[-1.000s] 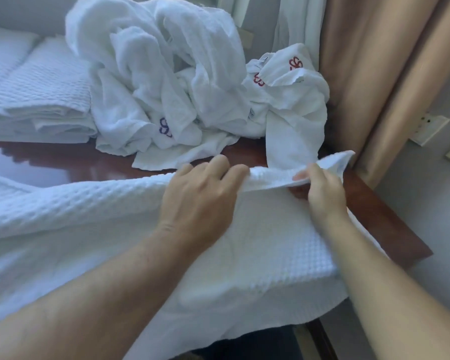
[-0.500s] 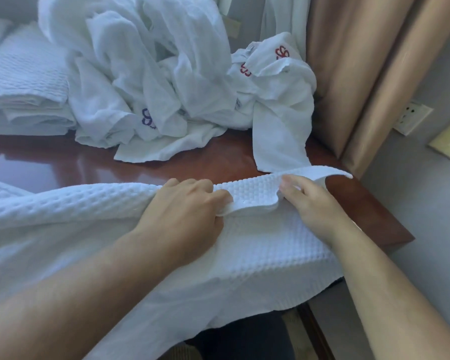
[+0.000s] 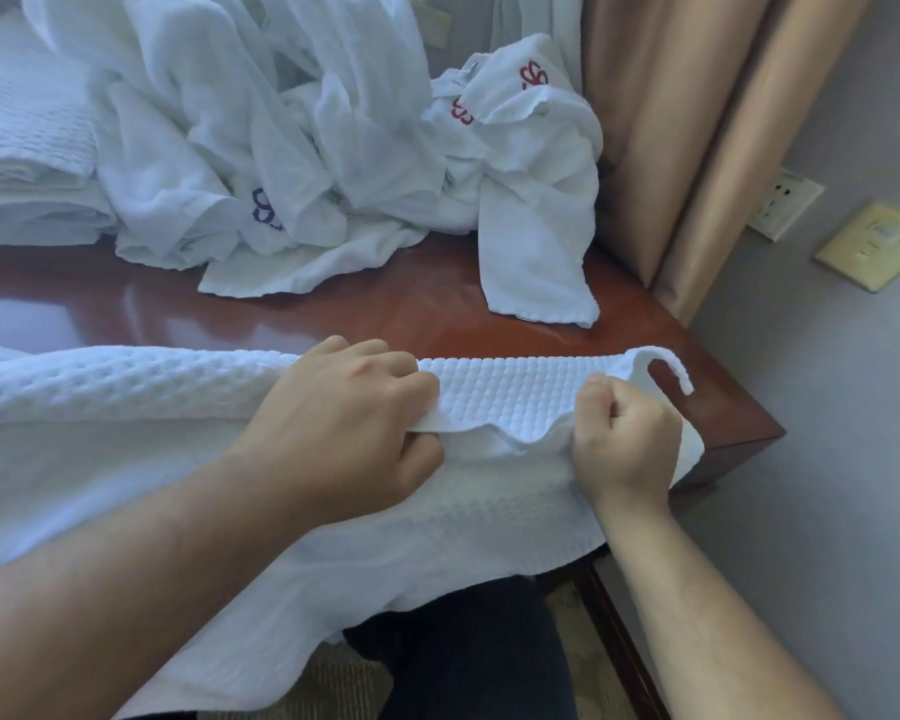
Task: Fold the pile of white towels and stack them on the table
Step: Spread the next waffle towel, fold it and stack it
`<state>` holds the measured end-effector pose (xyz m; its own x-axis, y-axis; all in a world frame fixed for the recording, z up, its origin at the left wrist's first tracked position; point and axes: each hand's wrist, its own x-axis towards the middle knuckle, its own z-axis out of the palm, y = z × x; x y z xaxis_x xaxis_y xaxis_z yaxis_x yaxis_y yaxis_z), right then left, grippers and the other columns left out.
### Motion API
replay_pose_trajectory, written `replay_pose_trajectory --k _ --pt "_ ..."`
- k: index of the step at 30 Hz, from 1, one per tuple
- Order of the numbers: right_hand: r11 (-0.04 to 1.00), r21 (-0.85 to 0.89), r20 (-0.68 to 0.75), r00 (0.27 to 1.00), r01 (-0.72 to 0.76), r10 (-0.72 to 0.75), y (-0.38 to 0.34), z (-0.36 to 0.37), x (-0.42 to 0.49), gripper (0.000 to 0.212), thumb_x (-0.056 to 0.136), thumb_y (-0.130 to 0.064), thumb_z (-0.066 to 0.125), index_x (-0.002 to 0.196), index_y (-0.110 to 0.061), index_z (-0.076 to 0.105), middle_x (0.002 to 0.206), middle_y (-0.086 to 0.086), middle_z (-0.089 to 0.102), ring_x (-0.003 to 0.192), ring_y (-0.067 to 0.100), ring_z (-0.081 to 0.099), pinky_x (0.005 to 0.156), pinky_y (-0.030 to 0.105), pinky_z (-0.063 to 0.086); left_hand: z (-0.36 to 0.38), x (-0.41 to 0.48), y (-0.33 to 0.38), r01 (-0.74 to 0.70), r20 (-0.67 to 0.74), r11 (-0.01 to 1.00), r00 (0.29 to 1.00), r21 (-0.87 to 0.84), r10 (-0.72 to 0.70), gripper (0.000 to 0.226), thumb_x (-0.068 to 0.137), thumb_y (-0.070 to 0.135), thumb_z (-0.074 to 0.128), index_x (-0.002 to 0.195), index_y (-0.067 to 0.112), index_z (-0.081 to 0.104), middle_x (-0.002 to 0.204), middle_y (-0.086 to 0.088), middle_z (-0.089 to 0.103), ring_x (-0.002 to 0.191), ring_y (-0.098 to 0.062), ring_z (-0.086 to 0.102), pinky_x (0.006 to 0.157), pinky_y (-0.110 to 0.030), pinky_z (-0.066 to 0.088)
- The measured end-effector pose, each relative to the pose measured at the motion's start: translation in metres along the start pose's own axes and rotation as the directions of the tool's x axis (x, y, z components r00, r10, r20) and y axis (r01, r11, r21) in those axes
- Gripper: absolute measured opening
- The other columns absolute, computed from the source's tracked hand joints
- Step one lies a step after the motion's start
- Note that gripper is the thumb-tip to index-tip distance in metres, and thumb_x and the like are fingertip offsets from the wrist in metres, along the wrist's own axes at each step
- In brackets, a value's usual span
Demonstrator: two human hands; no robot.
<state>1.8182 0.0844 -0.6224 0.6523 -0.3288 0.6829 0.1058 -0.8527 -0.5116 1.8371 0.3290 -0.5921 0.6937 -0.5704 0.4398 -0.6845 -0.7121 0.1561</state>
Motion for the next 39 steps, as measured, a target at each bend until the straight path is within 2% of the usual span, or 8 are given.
replay_pose_trajectory --k 9,21,24,27,30,33,36,39 --pt "0.985 -0.149 0.225 0.968 -0.083 0.115 -0.005 0.014 0.026 0.055 0.096 -0.03 0.045 0.046 -0.017 0.027 0.039 -0.006 0.026 0.04 0.014 0.028 0.043 0.028 0.019 0.003 -0.019 -0.023 -0.009 0.153 0.999 0.988 0.034 0.003 0.046 0.086 0.07 0.033 0.111 0.035 0.049 0.103 0.017 0.046 0.096 -0.012 0.044 0.096 -0.034 0.036" --pt "0.991 -0.061 0.294 0.947 -0.115 0.128 -0.021 0.104 0.097 0.048 0.098 -0.026 0.045 0.053 -0.011 0.036 0.051 -0.001 0.037 0.049 0.012 0.032 0.04 0.023 0.024 0.009 0.047 -0.105 0.051 0.195 0.993 0.978 0.103 -0.071 0.056 0.085 0.068 0.04 0.127 0.033 0.048 0.119 0.012 0.052 0.117 -0.013 0.044 0.104 -0.035 0.03" --pt "0.981 -0.087 0.446 0.874 -0.173 0.194 -0.028 0.103 0.107 0.039 0.097 -0.026 0.044 0.061 -0.011 0.044 0.061 -0.001 0.044 0.057 0.013 0.037 0.05 0.029 0.031 0.009 0.054 -0.109 0.044 0.226 0.992 0.971 0.118 -0.07 0.044 0.091 0.06 0.043 0.126 0.033 0.048 0.121 0.012 0.051 0.116 -0.015 0.045 0.106 -0.037 0.03" --pt "0.942 -0.145 0.631 0.704 -0.304 0.324 -0.031 0.08 0.12 0.028 0.095 -0.029 0.051 0.076 -0.012 0.063 0.075 -0.002 0.058 0.068 0.015 0.049 0.057 0.03 0.035 0.001 0.058 -0.098 0.076 0.306 0.971 0.941 0.226 -0.145 0.038 0.096 0.059 0.032 0.121 0.034 0.047 0.119 0.011 0.052 0.114 -0.017 0.049 0.105 -0.04 0.034" --pt "0.938 -0.097 0.468 0.816 -0.334 0.339 -0.027 0.06 0.098 0.036 0.096 -0.034 0.05 0.086 -0.005 0.068 0.078 0.005 0.062 0.066 0.008 0.048 0.057 0.031 0.038 0.008 0.052 -0.07 0.18 0.164 0.937 0.958 0.3 -0.236 0.021 0.102 0.045 0.037 0.104 0.029 0.051 0.104 0.008 0.056 0.101 -0.022 0.058 0.098 -0.044 0.038" --pt "0.929 0.07 0.117 0.927 -0.364 0.355 -0.027 0.046 0.056 0.042 0.095 -0.028 0.049 0.061 -0.004 0.047 0.052 -0.005 0.042 0.049 0.007 0.037 0.044 0.021 0.029 0.018 0.035 -0.052 0.27 -0.071 0.955 0.962 0.121 -0.263 0.019 0.102 0.034 0.042 0.102 0.028 0.06 0.1 0.007 0.061 0.101 -0.025 0.057 0.097 -0.042 0.035" --pt "0.918 0.049 0.121 0.915 -0.393 0.385 -0.026 0.035 0.049 0.033 0.089 -0.024 0.056 0.06 -0.014 0.044 0.048 -0.012 0.043 0.048 0.007 0.041 0.042 0.017 0.031 0.011 0.025 -0.055 0.082 -0.156 0.996 0.984 -0.025 -0.085 0.029 0.096 0.034 0.046 0.109 0.028 0.071 0.098 0.004 0.064 0.094 -0.027 0.058 0.088 -0.04 0.038" --pt "0.91 0.024 0.118 0.905 -0.415 0.409 -0.024 0.026 0.046 0.017 0.083 -0.019 0.06 0.075 -0.017 0.045 0.067 -0.008 0.045 0.057 0.009 0.041 0.048 0.017 0.033 0.004 0.017 -0.055 -0.099 0.002 0.985 0.995 -0.14 0.101 0.038 0.096 0.045 0.042 0.11 0.029 0.074 0.095 0.006 0.067 0.089 -0.025 0.063 0.075 -0.04 0.049"
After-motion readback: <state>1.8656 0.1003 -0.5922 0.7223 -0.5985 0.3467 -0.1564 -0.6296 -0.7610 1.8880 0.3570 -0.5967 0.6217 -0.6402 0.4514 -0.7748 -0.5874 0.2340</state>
